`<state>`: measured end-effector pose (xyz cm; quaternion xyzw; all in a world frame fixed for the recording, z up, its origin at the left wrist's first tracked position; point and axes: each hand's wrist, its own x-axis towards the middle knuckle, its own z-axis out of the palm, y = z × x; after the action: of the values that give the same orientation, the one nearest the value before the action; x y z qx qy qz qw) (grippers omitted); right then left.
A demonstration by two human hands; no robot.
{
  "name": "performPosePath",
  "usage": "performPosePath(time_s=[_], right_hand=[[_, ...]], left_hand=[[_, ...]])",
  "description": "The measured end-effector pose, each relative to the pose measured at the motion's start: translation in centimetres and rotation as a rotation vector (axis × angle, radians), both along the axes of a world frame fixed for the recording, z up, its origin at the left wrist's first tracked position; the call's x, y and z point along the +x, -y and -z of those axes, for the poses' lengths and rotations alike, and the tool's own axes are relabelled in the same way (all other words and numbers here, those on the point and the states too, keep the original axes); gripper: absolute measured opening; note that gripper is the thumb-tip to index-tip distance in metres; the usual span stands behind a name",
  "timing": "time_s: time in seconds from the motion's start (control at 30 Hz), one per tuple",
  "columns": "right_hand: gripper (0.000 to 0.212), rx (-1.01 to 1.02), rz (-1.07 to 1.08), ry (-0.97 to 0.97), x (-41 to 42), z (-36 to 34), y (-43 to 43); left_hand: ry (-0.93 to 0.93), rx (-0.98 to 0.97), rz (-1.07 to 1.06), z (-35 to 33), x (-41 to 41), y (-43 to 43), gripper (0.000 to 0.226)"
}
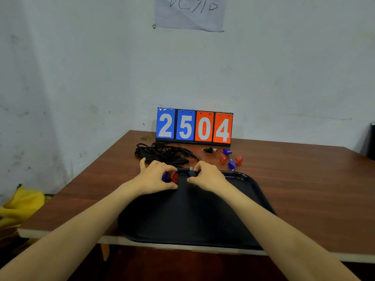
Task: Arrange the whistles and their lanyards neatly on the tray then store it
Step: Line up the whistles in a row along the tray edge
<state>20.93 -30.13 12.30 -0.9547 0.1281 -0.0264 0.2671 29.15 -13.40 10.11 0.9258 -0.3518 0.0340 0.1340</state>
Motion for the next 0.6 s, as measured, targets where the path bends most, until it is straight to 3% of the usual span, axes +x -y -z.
performPosePath(time_s=[0.3,0.6], right_hand=[[0.04,0.061,0.029,-0.053,1.3,0.0,-0.3],[0.037,-0.159,0.005,-0.027,1.8,0.0,-1.4]], left_hand=[[0.031,-0.009,-0.006,0.1,0.1,0.0,0.051],[0.034,-0.028,0.003,0.3,0.3,-0.1,0.048]])
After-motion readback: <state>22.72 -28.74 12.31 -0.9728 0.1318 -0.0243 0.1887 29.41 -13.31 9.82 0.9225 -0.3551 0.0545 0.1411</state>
